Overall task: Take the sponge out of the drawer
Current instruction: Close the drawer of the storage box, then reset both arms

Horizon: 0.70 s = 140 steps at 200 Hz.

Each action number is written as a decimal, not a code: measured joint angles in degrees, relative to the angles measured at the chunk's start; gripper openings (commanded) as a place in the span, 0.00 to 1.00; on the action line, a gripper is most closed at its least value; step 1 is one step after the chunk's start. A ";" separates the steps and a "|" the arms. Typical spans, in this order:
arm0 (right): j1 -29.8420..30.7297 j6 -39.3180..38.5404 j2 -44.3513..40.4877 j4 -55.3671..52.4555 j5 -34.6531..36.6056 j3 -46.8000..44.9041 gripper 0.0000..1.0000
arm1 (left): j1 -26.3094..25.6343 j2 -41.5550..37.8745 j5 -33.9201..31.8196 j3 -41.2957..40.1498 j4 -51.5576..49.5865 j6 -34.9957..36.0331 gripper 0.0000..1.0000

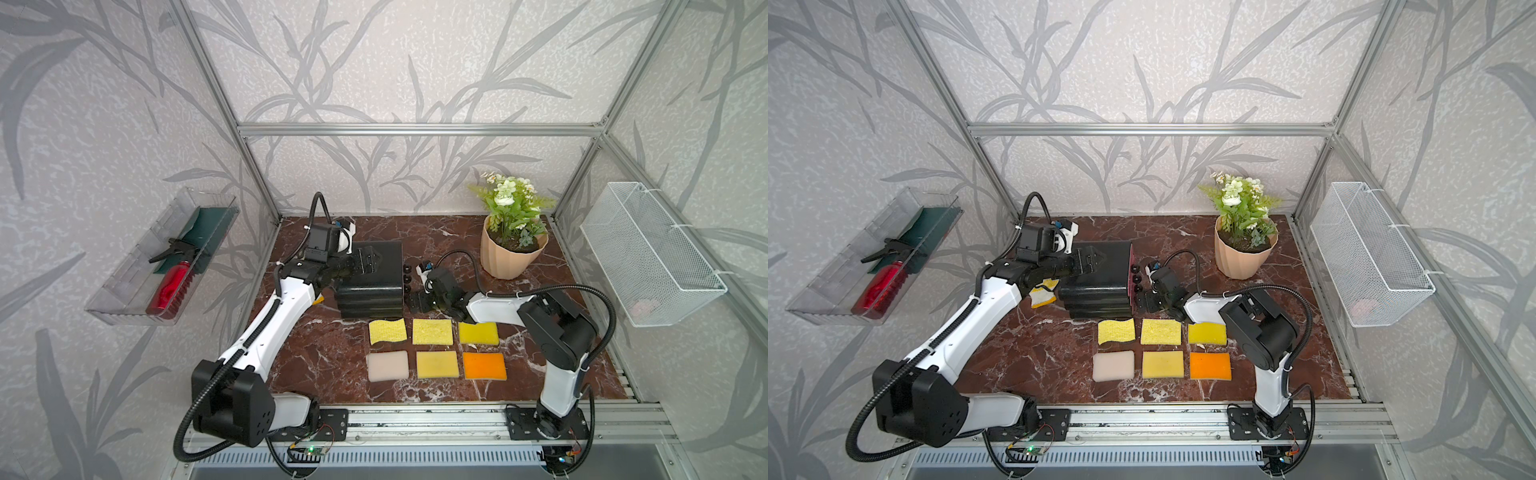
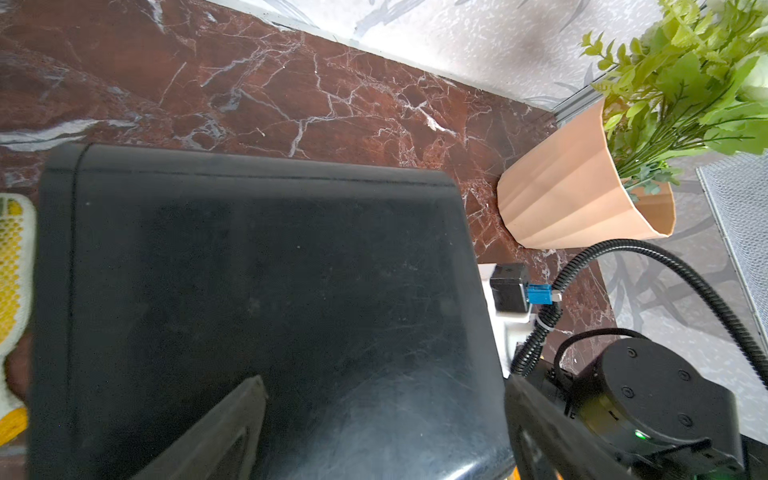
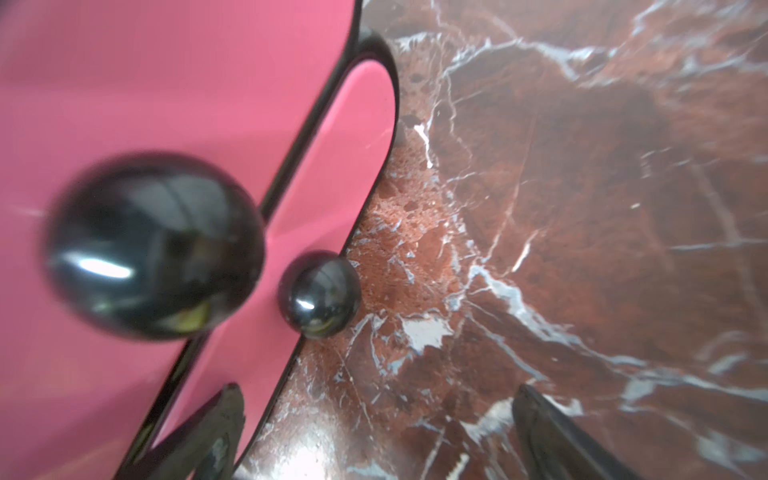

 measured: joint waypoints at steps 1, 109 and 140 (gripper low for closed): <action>0.00 -0.07 -0.09 -0.07 0.09 -0.02 0.99 | 0.00 -0.02 -0.09 0.02 -0.13 0.02 0.90; -5.77 -3.65 -19.61 -3.78 10.84 -7.91 0.99 | -16.24 0.35 -20.72 6.56 -14.45 5.53 0.91; -6.97 -3.78 -22.88 -4.35 12.24 -10.86 0.99 | -19.82 1.49 -25.11 6.51 -14.78 5.46 0.91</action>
